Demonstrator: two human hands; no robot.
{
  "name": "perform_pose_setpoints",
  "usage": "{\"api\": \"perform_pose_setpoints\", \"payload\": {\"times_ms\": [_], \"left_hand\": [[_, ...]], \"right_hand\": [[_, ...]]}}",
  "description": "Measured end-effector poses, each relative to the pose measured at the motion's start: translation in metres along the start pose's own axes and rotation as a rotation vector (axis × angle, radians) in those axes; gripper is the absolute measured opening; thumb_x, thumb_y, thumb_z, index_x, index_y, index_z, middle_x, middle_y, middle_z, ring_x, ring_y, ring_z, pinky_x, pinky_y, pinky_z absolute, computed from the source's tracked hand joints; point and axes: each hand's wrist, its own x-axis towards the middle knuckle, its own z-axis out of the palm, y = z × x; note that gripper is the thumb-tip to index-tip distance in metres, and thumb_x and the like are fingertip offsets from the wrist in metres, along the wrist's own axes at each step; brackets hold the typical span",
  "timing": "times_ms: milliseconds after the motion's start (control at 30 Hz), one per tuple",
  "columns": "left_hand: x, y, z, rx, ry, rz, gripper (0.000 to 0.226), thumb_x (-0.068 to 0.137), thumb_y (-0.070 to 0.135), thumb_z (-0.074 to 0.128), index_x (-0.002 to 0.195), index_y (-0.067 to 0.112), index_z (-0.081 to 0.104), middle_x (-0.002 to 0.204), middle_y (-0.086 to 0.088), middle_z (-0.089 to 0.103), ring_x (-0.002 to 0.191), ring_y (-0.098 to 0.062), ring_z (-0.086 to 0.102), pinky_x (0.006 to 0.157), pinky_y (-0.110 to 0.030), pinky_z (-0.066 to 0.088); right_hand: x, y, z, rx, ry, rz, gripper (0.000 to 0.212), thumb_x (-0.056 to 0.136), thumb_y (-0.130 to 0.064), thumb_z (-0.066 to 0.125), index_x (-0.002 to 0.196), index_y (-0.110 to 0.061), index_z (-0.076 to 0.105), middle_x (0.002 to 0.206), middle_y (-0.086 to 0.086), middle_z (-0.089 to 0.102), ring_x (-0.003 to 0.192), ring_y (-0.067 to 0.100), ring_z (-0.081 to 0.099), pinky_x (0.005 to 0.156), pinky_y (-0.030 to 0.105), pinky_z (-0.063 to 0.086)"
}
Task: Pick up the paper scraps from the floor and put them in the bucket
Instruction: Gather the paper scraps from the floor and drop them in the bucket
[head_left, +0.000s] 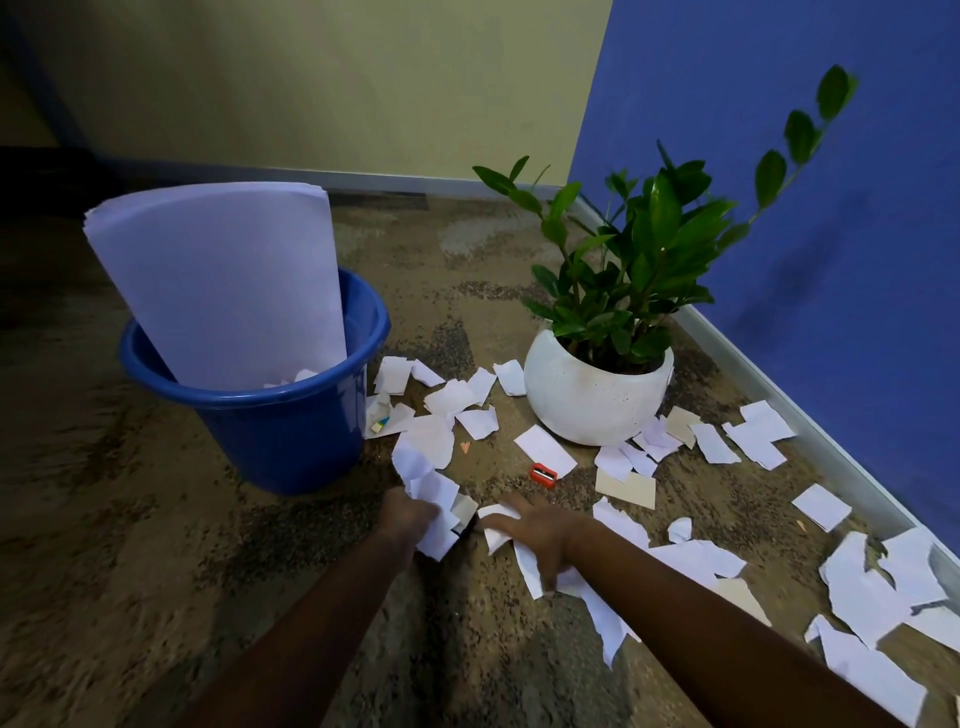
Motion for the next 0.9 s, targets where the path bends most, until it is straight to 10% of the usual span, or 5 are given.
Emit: {"api": "perform_pose_setpoints", "payload": {"times_ms": [200,467,633,900], "left_hand": [[-0.003,0.006,-0.006,-0.004,0.000,0.017,0.053,0.089,-0.007,0.055,0.138,-0.010,0.037,0.143,-0.024,0.043,0.131,-0.040,0.043,0.107,-0.045,0.038],[-0.018,0.029,-0.009,-0.018,0.032,0.115,0.055,0.088,-0.006,0.058,0.138,-0.011,0.037,0.146,-0.021,0.042,0.133,-0.037,0.042,0.108,-0.039,0.037],[-0.030,0.065,-0.013,-0.049,-0.029,0.189,0.054,0.090,-0.002,0.056,0.140,-0.004,0.037,0.142,-0.021,0.045,0.129,-0.037,0.045,0.108,-0.042,0.040],[-0.057,0.143,-0.048,-0.151,0.105,0.501,0.037,0.090,-0.005,0.053,0.126,-0.014,0.048,0.104,-0.023,0.057,0.098,-0.033,0.056,0.076,-0.037,0.049]], "right_hand": [[-0.008,0.003,0.011,0.098,0.161,-0.006,0.035,0.079,0.002,0.060,0.113,-0.006,0.060,0.134,0.019,0.038,0.122,0.036,0.043,0.094,0.038,0.044],[-0.021,-0.001,0.007,0.334,0.178,-0.006,0.031,0.082,0.009,0.052,0.111,0.005,0.062,0.120,0.018,0.063,0.113,0.027,0.057,0.091,0.030,0.044],[-0.028,-0.012,-0.044,0.698,0.695,0.101,0.015,0.082,0.005,0.053,0.091,0.004,0.066,0.085,0.006,0.058,0.087,0.018,0.053,0.063,0.018,0.039],[-0.026,-0.072,-0.139,1.004,1.147,0.051,0.010,0.084,-0.004,0.058,0.083,-0.013,0.061,0.102,0.016,0.056,0.096,0.027,0.055,0.068,0.023,0.034]]}}
